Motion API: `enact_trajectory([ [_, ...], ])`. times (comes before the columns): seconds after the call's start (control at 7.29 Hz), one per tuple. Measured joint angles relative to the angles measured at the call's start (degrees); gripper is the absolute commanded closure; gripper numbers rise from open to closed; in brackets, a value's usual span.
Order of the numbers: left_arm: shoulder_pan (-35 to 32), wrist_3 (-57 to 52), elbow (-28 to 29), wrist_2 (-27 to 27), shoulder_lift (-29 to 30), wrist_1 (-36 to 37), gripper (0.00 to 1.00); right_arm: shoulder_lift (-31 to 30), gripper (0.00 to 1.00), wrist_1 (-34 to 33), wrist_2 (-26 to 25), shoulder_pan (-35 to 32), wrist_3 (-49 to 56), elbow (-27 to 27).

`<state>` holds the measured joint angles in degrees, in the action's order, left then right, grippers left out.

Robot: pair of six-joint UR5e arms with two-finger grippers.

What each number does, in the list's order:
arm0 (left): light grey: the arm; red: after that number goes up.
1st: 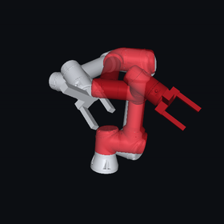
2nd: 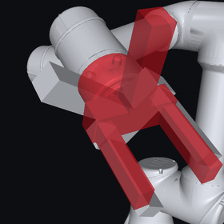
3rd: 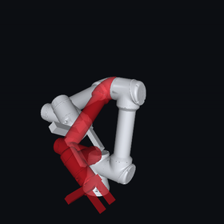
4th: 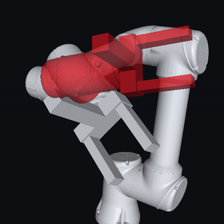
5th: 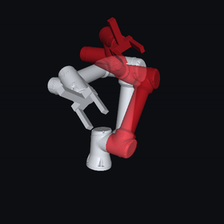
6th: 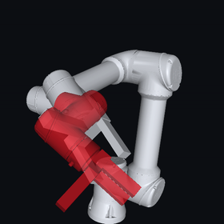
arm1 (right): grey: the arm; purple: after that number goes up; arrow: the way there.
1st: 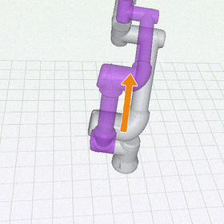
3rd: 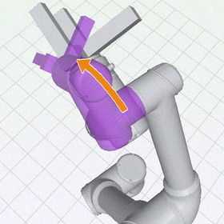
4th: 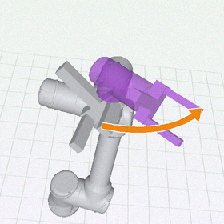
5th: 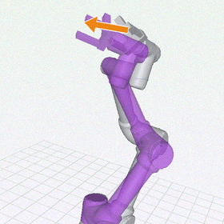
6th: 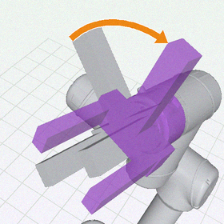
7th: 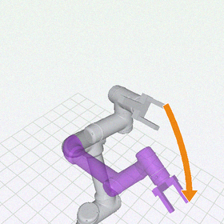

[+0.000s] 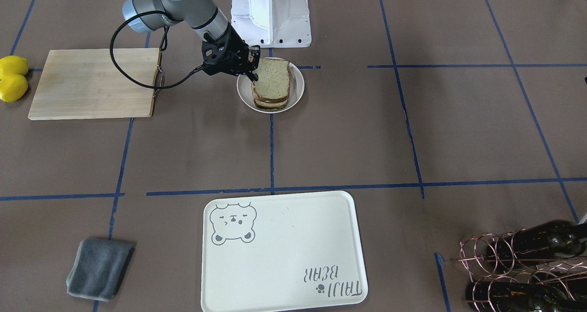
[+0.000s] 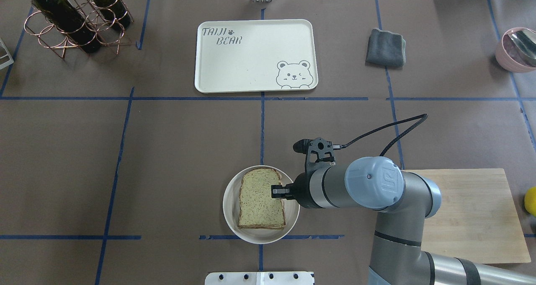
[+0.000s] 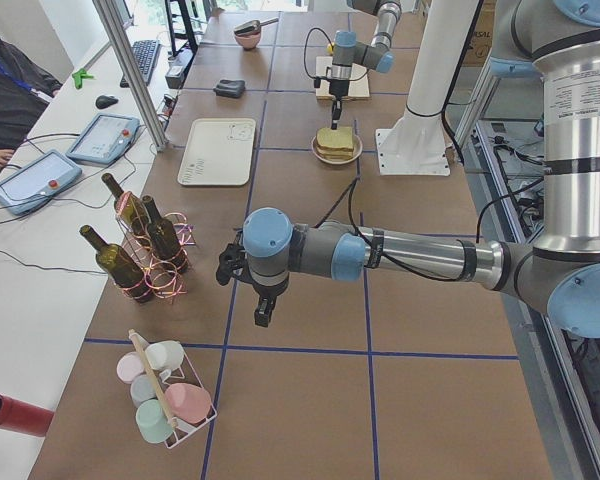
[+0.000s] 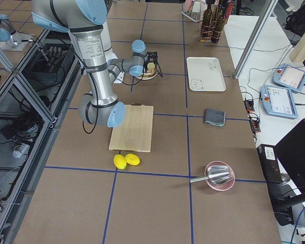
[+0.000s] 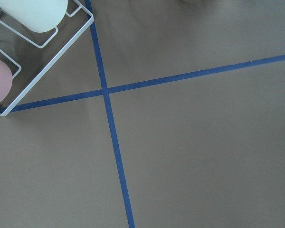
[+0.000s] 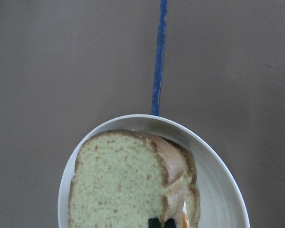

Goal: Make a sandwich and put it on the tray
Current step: 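Carry the bread slice over the egg toast and lower it on top, then open the right gripper and withdraw it back toward its rest pose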

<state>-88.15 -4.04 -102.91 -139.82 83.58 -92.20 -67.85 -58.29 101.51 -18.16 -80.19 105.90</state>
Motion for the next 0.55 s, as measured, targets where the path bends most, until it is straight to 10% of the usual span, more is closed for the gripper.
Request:
enact_trajectory([
  [0.14,0.00,0.00,0.00,-0.01,0.00,0.00,0.00,-0.08,1.00,-0.02,-0.19,0.11,0.02,0.00],
  [0.41,0.00,0.00,0.00,-0.01,0.00,-0.06,0.00,-0.13,0.01,0.01,-1.49,0.80,0.00,-0.04],
  [0.55,0.00,0.00,0.01,-0.01,0.00,-0.08,0.00,-0.26,0.00,0.00,-2.03,1.05,0.06,-0.02],
])
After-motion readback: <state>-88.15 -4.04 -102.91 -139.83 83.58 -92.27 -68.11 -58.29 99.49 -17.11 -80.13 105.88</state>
